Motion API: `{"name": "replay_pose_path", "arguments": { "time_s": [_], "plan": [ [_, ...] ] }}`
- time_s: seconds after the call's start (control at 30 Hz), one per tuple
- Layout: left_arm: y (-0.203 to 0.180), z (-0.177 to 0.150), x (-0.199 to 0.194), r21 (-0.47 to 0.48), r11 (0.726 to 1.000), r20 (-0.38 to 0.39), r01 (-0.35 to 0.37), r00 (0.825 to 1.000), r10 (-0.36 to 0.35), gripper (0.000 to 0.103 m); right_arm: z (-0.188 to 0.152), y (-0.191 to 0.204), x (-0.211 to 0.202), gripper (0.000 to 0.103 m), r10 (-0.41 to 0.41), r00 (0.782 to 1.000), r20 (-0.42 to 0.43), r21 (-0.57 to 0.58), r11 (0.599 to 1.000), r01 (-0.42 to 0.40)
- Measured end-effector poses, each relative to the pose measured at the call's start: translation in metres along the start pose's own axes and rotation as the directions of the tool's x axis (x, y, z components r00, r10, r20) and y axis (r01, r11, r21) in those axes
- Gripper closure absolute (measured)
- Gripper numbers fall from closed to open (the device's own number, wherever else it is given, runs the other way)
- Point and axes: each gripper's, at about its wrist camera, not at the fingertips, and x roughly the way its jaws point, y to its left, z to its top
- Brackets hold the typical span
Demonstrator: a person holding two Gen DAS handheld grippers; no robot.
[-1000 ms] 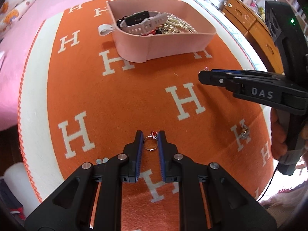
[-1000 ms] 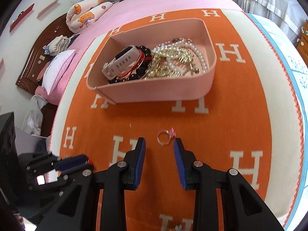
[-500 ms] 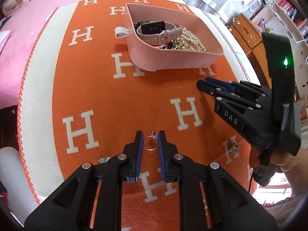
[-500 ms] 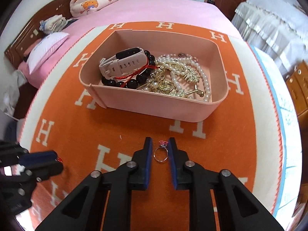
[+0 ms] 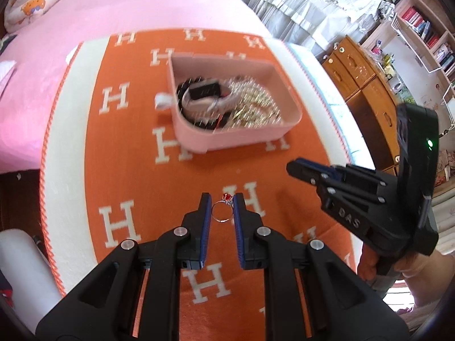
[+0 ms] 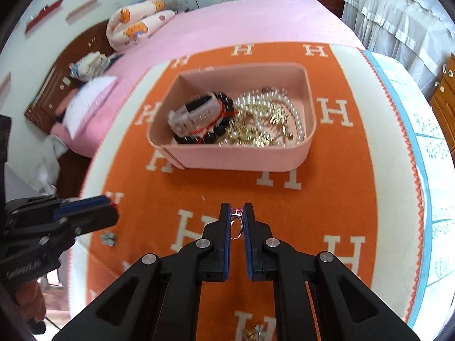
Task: Organize jewelry
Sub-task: 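Carry both rings into the pink tray and open both tools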
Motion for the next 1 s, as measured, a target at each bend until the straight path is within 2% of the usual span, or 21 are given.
{"name": "replay_pose_path", "arguments": {
  "time_s": [0.2, 0.33, 0.5, 0.7, 0.77, 0.83, 0.93, 1.0],
  "plan": [
    [-0.016, 0.039, -0.021, 0.007, 1.000, 0.072, 0.009, 0.997, -0.010, 0.090, 0.021, -0.004, -0.047, 0.095, 0.031, 0.996, 0.083, 0.019, 0.999, -0.033],
    [-0.023, 0.067, -0.021, 0.004, 1.000, 0.098, 0.009, 0.995, -0.010, 0.090, 0.046, -0.004, -0.071, 0.095, 0.049, 0.989, 0.138, 0.018, 0.998, -0.052],
    [-0.036, 0.097, -0.013, 0.018, 1.000, 0.121, 0.005, 0.993, -0.007, 0.090, 0.079, -0.003, -0.087, 0.095, 0.035, 0.981, 0.191, 0.003, 0.999, -0.037],
    [-0.046, 0.109, 0.005, 0.058, 0.997, 0.097, -0.041, 0.995, 0.035, 0.088, 0.100, -0.004, -0.081, 0.094, 0.012, 0.987, 0.159, 0.012, 1.000, -0.014],
    [-0.046, 0.107, 0.010, 0.068, 0.996, 0.082, -0.056, 0.995, 0.050, 0.077, 0.101, -0.006, -0.078, 0.093, 0.005, 0.990, 0.144, 0.016, 1.000, -0.008],
    [-0.044, 0.102, 0.011, 0.063, 0.996, 0.082, -0.069, 0.995, 0.063, 0.052, 0.099, -0.008, -0.075, 0.089, 0.001, 0.991, 0.137, 0.020, 1.000, -0.003],
    [-0.038, 0.098, 0.011, 0.046, 0.996, 0.083, -0.074, 0.994, 0.070, 0.048, 0.095, -0.013, -0.073, 0.082, 0.004, 0.990, 0.140, 0.028, 1.000, -0.008],
    [-0.035, 0.095, 0.008, 0.035, 0.995, 0.086, -0.090, 0.993, 0.087, 0.048, 0.092, -0.016, -0.073, 0.082, 0.002, 0.990, 0.143, 0.034, 0.999, -0.006]
  ]
}}
